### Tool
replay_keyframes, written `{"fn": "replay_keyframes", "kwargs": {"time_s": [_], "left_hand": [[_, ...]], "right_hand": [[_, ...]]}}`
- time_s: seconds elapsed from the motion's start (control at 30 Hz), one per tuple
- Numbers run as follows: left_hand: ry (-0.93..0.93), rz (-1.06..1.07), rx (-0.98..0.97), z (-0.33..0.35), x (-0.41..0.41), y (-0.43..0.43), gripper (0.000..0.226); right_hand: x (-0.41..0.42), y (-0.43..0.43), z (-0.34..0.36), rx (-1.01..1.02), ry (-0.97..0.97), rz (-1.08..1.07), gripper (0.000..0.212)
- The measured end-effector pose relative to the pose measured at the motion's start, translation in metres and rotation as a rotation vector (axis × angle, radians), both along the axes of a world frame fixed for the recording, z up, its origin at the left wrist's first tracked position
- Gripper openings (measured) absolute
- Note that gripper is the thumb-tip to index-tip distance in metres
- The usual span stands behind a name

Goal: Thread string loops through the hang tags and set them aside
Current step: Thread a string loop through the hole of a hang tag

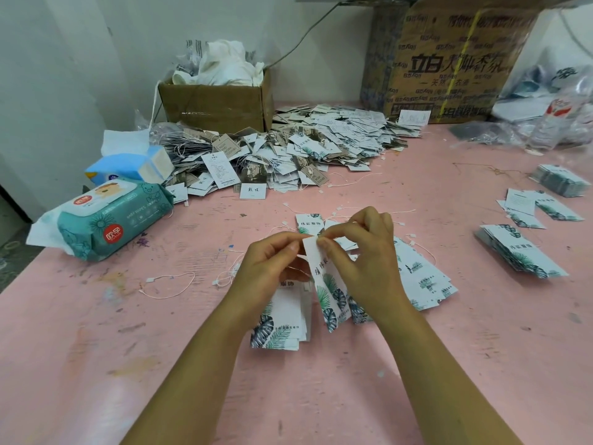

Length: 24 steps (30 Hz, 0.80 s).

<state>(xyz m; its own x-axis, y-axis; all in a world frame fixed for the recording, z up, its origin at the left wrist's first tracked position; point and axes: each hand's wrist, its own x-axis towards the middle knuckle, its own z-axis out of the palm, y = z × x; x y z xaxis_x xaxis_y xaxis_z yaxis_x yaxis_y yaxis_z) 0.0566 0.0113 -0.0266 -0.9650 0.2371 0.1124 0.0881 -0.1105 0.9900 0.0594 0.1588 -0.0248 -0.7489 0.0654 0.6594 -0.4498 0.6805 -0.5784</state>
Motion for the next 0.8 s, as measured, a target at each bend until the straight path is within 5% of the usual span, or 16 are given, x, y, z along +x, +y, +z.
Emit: {"fn": "replay_keyframes", "kwargs": {"time_s": [0.27,0.8], "left_hand": [[0.025,0.034,0.011,-0.0036,-0.002,-0.0009,0.003],[-0.006,0.172,-0.013,0.0013,-0.0012,0.0002,0.017]], "right_hand": [[0.0004,-0.0032,0.0005,0.015,0.031,0.066,0.013],[0.0009,-0.001,-0.0006,0.002,-0.112,0.19,0.027]]}}
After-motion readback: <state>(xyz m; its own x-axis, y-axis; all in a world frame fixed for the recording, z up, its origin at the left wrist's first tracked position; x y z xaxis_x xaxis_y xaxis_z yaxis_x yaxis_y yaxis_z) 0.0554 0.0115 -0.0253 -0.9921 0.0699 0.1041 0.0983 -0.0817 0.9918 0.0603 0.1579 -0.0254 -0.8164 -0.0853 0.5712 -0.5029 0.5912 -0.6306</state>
